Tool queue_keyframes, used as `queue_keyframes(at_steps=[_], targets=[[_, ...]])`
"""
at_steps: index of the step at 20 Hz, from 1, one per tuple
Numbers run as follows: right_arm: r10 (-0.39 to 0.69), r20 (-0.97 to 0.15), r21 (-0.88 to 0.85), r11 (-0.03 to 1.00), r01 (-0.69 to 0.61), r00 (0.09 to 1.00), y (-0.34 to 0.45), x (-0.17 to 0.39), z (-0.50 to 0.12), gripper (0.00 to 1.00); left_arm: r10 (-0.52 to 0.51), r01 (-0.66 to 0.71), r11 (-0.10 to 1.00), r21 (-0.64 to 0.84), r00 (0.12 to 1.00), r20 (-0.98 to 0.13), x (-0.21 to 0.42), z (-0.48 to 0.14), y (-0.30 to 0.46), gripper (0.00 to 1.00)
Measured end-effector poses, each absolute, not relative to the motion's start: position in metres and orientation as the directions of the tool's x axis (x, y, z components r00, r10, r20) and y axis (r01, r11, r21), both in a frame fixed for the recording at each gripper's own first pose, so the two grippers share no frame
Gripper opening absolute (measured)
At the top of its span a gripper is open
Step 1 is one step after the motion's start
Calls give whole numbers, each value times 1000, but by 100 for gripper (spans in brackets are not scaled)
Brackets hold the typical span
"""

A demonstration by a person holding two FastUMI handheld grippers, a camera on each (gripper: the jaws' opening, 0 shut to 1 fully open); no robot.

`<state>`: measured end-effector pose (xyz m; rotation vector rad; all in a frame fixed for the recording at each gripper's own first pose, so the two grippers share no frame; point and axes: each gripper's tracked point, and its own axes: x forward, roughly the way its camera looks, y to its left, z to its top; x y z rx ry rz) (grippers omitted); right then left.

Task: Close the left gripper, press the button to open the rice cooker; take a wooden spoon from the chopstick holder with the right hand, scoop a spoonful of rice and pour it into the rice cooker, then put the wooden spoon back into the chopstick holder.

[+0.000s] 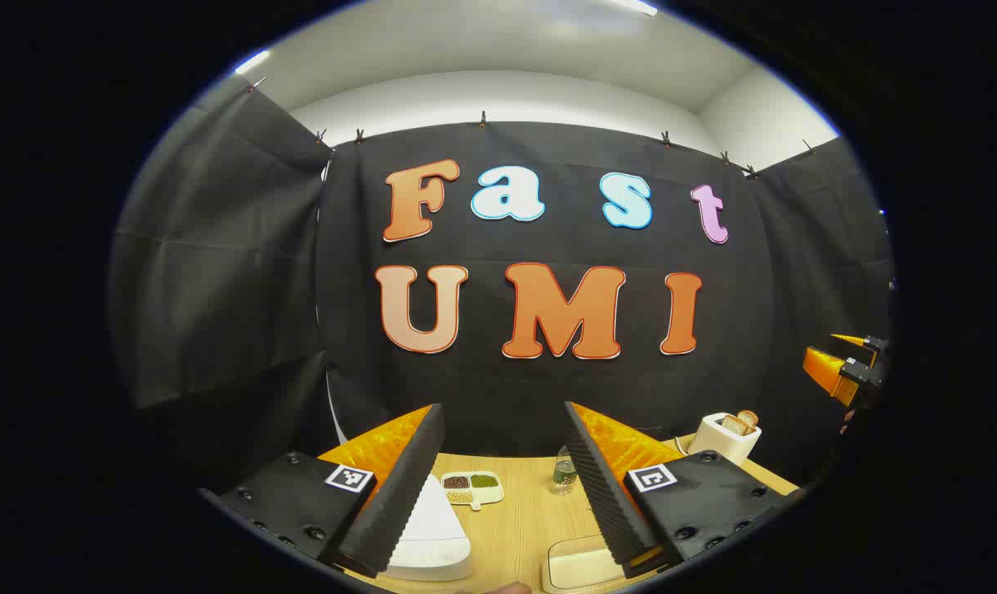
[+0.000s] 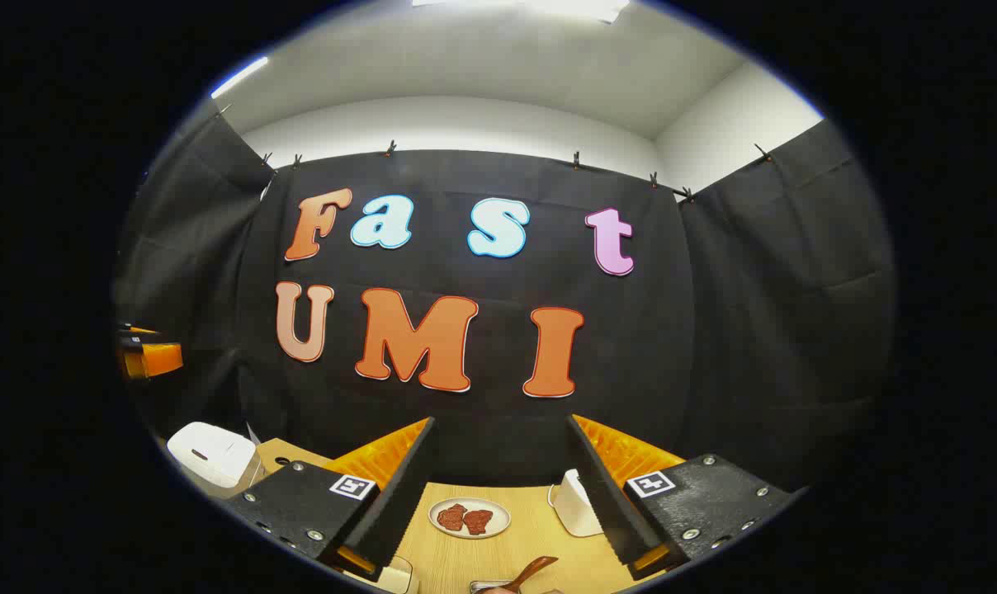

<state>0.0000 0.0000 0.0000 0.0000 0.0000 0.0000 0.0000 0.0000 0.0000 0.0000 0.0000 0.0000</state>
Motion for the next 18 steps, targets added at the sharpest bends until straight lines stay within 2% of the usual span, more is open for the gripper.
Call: queue_keyframes(at_steps=[4, 8, 18], targets=[[8, -4, 9, 1000, -8, 1000, 3, -2, -1, 95, 27, -27, 1000, 7, 1000, 2, -5, 2, 9, 98], [10, -4, 10, 1000, -10, 1000, 3, -3, -1, 95, 35, -35, 999, 8, 999, 6, -10, 3, 11, 95], [8, -4, 11, 1000, -8, 1000, 1, -7, 0, 95, 25, -25, 1000, -19, 1000, -1, -11, 16, 15, 96]])
